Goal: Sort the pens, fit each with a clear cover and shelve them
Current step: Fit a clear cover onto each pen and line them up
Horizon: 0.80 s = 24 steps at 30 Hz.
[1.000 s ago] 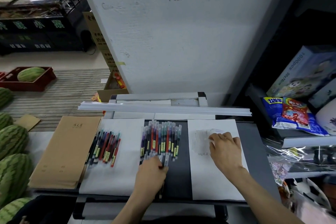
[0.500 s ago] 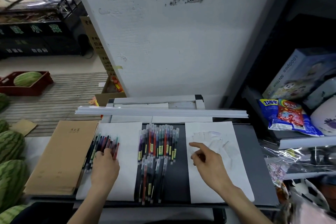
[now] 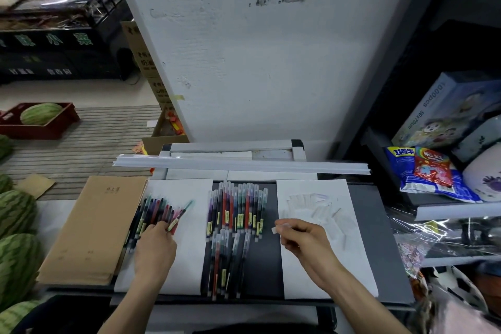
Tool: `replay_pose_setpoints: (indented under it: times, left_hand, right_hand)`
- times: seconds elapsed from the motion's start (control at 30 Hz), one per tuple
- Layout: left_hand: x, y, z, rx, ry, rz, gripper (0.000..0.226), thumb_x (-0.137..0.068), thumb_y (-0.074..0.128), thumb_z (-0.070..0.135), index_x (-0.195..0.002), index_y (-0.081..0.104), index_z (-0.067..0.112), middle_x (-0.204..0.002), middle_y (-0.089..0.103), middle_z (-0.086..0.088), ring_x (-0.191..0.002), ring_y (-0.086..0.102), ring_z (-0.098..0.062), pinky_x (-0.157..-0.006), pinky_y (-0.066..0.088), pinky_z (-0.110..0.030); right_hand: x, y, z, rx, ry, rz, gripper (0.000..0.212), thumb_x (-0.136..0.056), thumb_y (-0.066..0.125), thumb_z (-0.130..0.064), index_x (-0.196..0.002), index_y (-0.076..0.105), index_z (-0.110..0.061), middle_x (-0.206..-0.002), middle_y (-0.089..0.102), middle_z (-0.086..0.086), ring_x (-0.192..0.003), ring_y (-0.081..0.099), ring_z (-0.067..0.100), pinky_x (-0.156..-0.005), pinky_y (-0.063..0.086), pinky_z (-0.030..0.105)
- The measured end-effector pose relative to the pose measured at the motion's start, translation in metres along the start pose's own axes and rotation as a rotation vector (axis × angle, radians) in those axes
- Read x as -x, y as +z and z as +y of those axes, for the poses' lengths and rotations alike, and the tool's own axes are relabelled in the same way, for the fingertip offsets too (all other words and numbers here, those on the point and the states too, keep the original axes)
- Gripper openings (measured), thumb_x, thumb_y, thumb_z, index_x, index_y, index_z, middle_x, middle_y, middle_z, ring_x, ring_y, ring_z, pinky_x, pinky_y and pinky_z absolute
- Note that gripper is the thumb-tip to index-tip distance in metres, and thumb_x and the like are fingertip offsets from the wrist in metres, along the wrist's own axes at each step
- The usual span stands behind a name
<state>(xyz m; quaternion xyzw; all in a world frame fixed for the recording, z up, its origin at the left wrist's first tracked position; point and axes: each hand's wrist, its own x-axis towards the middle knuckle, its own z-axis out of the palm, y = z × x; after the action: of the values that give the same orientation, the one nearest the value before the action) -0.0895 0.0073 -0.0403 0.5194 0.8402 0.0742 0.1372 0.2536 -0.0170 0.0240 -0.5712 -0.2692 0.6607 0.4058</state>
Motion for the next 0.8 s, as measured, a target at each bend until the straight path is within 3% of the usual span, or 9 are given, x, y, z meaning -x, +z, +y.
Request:
replay_pose_setpoints:
  times: [0.07,0.13,0.23,0.33,0.4,0.5,0.6,0.7,0.8]
  left_hand:
    - [0.003,-0.001,0.002,-0.016,-0.001,0.004,0.019,-0.099,0.049,0.012,-0.101,0.068,0.011,-0.088,0.060,0.000,-0.073,0.056,-0.022,-0.063,0.044,-0.037]
    - [0.009,-0.004,0.005,-0.005,-0.014,0.018,0.017,-0.098,0.049,0.009,-0.093,0.065,0.012,-0.083,0.056,0.001,-0.070,0.054,-0.020,-0.063,0.046,-0.038]
    - [0.018,-0.009,0.012,0.082,-0.002,0.055,0.019,-0.099,0.048,0.007,-0.090,0.064,0.011,-0.081,0.057,0.001,-0.070,0.054,-0.019,-0.065,0.050,-0.041]
    - [0.036,-0.019,0.030,0.304,0.077,0.044,0.020,-0.106,0.047,0.011,-0.099,0.066,0.010,-0.090,0.064,0.001,-0.077,0.058,-0.019,-0.072,0.052,-0.040]
    - [0.056,-0.028,0.047,0.457,0.137,-0.035,0.019,-0.108,0.048,0.012,-0.107,0.066,0.017,-0.090,0.066,0.003,-0.073,0.058,-0.016,-0.063,0.046,-0.026]
    - [0.087,-0.035,0.071,0.602,0.258,-0.124,0.020,-0.106,0.053,0.012,-0.105,0.070,0.022,-0.069,0.060,0.005,-0.052,0.046,-0.007,-0.048,0.034,-0.017]
    - [0.112,-0.040,0.088,0.682,0.355,-0.158,0.025,-0.105,0.055,0.012,-0.102,0.070,0.031,-0.066,0.056,0.005,-0.057,0.047,-0.006,-0.052,0.036,-0.021]
    - [0.127,-0.039,0.095,0.737,0.397,-0.205,0.032,-0.105,0.055,0.011,-0.098,0.068,0.040,-0.076,0.060,0.004,-0.065,0.052,-0.011,-0.058,0.042,-0.026]
    - [0.131,-0.034,0.095,0.768,0.380,-0.235,0.030,-0.105,0.055,0.012,-0.098,0.069,0.038,-0.080,0.061,0.002,-0.065,0.052,-0.017,-0.059,0.044,-0.034]
  right_hand:
    - [-0.001,0.003,-0.003,-0.119,0.041,0.000,0.011,-0.091,0.072,-0.004,-0.097,0.079,0.003,-0.091,0.074,0.010,-0.074,0.061,0.018,-0.080,0.052,0.031]
    - [-0.002,0.007,-0.005,-0.202,0.069,-0.009,0.017,-0.098,0.066,-0.007,-0.103,0.073,0.008,-0.101,0.076,0.016,-0.089,0.072,0.024,-0.089,0.054,0.034]
    - [-0.002,0.011,-0.008,-0.289,0.083,-0.042,0.021,-0.100,0.063,-0.005,-0.112,0.066,0.012,-0.111,0.076,0.021,-0.106,0.075,0.033,-0.094,0.058,0.037]
    - [0.000,0.016,-0.014,-0.320,0.084,-0.044,0.022,-0.101,0.061,-0.007,-0.120,0.070,0.000,-0.100,0.076,0.016,-0.094,0.075,0.029,-0.086,0.062,0.032]
    - [-0.001,0.019,-0.016,-0.339,0.082,-0.050,0.024,-0.103,0.059,-0.011,-0.124,0.071,-0.008,-0.090,0.070,0.013,-0.086,0.070,0.025,-0.088,0.060,0.033]
    - [-0.004,0.022,-0.020,-0.364,0.054,-0.031,0.025,-0.101,0.062,-0.012,-0.125,0.070,-0.013,-0.093,0.072,0.016,-0.083,0.068,0.024,-0.091,0.059,0.035]
    - [-0.005,0.022,-0.026,-0.389,0.033,-0.008,0.022,-0.102,0.062,-0.014,-0.121,0.073,-0.010,-0.086,0.068,0.014,-0.076,0.063,0.022,-0.082,0.058,0.032]
    - [-0.006,0.020,-0.030,-0.368,0.025,-0.002,0.025,-0.106,0.054,-0.013,-0.122,0.074,-0.013,-0.075,0.054,0.007,-0.069,0.051,0.019,-0.071,0.047,0.032]
    - [-0.008,0.018,-0.034,-0.334,0.017,0.030,0.020,-0.100,0.064,-0.010,-0.118,0.068,-0.007,-0.071,0.047,0.006,-0.064,0.040,0.018,-0.061,0.037,0.031]
